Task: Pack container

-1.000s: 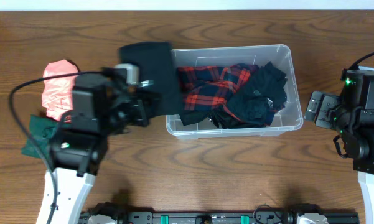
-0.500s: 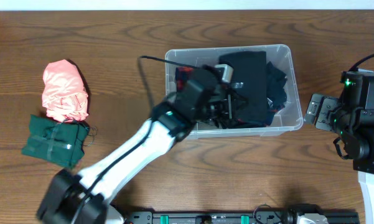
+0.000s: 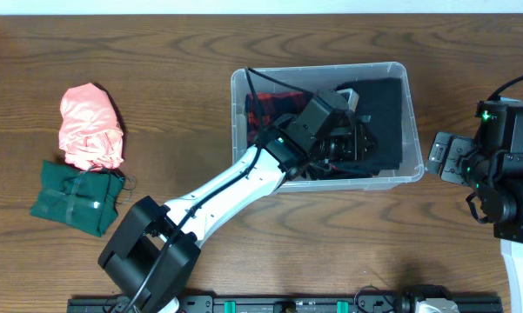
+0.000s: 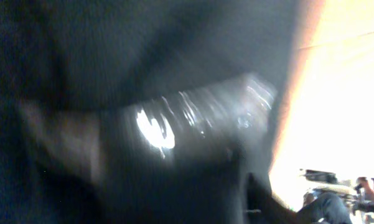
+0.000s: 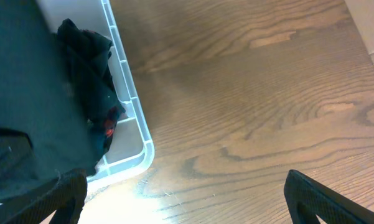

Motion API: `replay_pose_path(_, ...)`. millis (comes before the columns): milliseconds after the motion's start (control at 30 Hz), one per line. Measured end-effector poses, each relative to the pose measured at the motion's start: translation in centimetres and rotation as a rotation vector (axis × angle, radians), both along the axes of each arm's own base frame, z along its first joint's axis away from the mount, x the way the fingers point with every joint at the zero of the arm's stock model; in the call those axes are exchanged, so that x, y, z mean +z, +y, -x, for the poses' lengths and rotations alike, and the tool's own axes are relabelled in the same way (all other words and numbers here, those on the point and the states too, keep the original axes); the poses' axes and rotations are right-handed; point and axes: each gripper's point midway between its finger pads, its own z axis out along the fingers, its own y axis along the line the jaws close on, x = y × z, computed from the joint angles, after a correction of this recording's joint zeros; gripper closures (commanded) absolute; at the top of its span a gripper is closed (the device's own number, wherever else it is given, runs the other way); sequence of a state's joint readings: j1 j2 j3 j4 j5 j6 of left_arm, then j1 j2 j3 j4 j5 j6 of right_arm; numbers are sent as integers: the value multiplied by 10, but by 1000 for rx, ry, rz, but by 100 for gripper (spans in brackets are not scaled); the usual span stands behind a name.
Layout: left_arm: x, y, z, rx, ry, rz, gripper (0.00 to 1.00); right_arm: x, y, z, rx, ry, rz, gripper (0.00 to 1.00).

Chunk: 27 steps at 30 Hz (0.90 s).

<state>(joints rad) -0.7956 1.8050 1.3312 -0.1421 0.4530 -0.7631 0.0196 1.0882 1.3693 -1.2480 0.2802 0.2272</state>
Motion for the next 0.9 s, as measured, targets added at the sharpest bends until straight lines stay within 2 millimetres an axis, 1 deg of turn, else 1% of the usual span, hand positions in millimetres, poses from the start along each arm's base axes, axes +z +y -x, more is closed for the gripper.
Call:
replay_pose_path(100, -12, 15, -3, 2, 11, -61, 2, 0, 0, 0, 0, 2, 0, 1)
replay_pose_path(200, -19, 32, -9, -7, 4, -111, 2, 0, 1, 0, 3, 0, -4, 1)
replay_pose_path(233, -20, 38, -11, -13, -3, -127, 2, 0, 4, -2, 16, -7, -15, 3)
replay_pose_path(300, -18, 50, -15, -18, -21, -150, 2, 3, 15, -10, 85, -30, -47, 13)
replay_pose_path(400, 0, 84, -23, 19, -70, -203, 2, 8, 37, -22, 217, -69, -106, 34)
replay_pose_path(467, 23, 115, -31, 84, -123, -238, 2, 8, 48, -29, 283, -76, -131, 43)
replay_pose_path(567, 64, 173, -34, 213, -194, -293, 2, 1, 64, -41, 373, -60, -159, 54)
replay_pose_path(633, 89, 215, -31, 313, -229, -329, 2, -12, 81, -52, 438, -24, -181, 59)
replay_pose_path(700, 101, 253, -26, 405, -234, -373, 2, -29, 96, -62, 492, 22, -200, 60)
replay_pose_path(733, 105, 277, -22, 462, -225, -403, 2, -42, 105, -68, 515, 58, -211, 60)
replay_pose_path(800, 104, 309, -17, 541, -188, -452, 2, -66, 116, -75, 543, 126, -226, 60)
replay_pose_path(900, 88, 350, -8, 629, -88, -534, 2, -117, 129, -80, 556, 269, -244, 62)
